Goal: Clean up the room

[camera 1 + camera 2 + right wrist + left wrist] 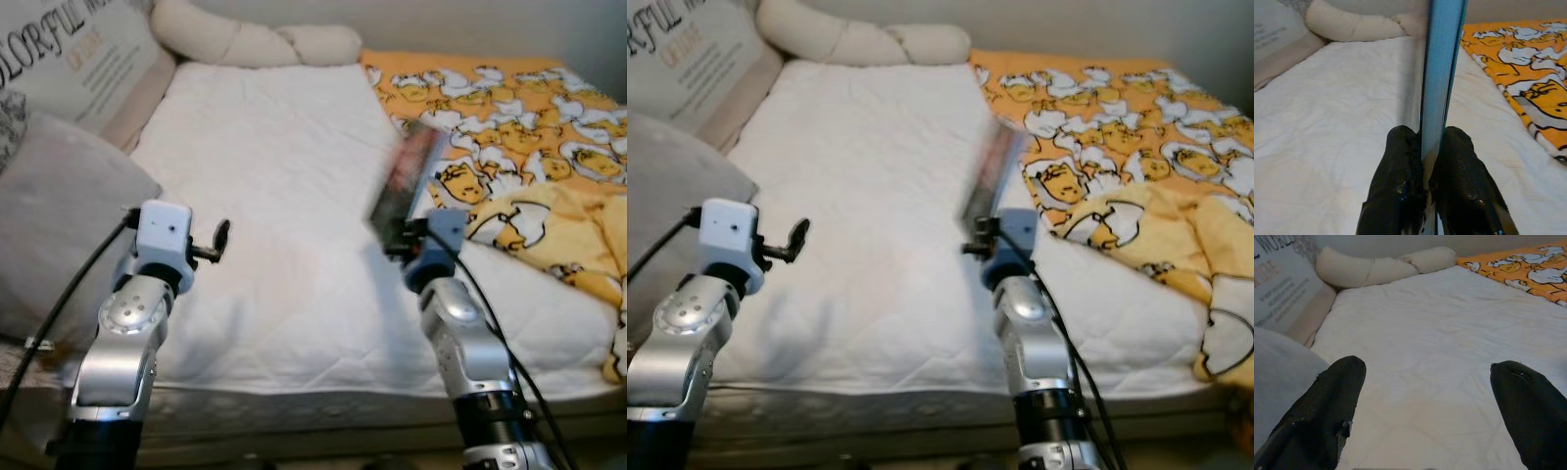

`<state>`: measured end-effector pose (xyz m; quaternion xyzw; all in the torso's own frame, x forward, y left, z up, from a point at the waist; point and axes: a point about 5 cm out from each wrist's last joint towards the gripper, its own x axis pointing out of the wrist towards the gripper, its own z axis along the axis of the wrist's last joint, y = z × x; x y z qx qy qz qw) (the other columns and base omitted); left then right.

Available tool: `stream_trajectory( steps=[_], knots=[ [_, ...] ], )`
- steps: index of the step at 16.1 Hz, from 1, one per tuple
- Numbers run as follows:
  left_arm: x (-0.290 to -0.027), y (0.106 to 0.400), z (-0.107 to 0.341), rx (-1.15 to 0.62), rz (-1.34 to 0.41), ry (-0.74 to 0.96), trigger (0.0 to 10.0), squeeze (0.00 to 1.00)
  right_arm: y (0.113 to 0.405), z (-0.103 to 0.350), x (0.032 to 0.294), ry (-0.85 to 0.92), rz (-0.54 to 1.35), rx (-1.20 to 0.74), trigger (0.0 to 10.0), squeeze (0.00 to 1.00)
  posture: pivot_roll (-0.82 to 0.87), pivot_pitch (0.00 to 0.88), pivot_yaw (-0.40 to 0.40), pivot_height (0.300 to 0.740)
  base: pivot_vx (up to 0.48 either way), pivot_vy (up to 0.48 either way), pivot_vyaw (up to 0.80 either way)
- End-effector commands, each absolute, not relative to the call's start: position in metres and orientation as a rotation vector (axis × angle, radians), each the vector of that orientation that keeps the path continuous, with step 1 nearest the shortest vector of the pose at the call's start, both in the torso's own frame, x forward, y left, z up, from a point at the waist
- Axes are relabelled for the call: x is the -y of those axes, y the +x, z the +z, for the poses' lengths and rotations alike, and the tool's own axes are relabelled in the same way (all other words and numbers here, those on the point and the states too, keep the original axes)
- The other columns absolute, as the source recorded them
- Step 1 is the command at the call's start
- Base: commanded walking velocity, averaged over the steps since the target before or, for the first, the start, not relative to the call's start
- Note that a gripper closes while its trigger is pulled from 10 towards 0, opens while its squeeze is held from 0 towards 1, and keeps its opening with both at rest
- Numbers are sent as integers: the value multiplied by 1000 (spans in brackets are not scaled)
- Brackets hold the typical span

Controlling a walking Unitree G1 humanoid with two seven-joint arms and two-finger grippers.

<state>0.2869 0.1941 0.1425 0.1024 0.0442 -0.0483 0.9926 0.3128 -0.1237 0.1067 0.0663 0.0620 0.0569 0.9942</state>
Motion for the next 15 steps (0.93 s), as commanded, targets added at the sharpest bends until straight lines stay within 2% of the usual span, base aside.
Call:
stream_trajectory(
  steps=[1,10,15],
  knots=[
    [-187,288,144,-84,-117,205,10000,0,315,117,132,124,98,-81,10000,0,-20,0,-11,740,0,375,0],
    [-189,288,144,-85,-114,205,10000,0,316,116,132,135,90,-85,10000,0,-18,0,-12,740,0,379,0],
    [-191,290,144,-91,-101,208,10000,0,317,117,131,147,89,-86,10000,0,-16,0,-12,740,0,0,0]
  ],
)
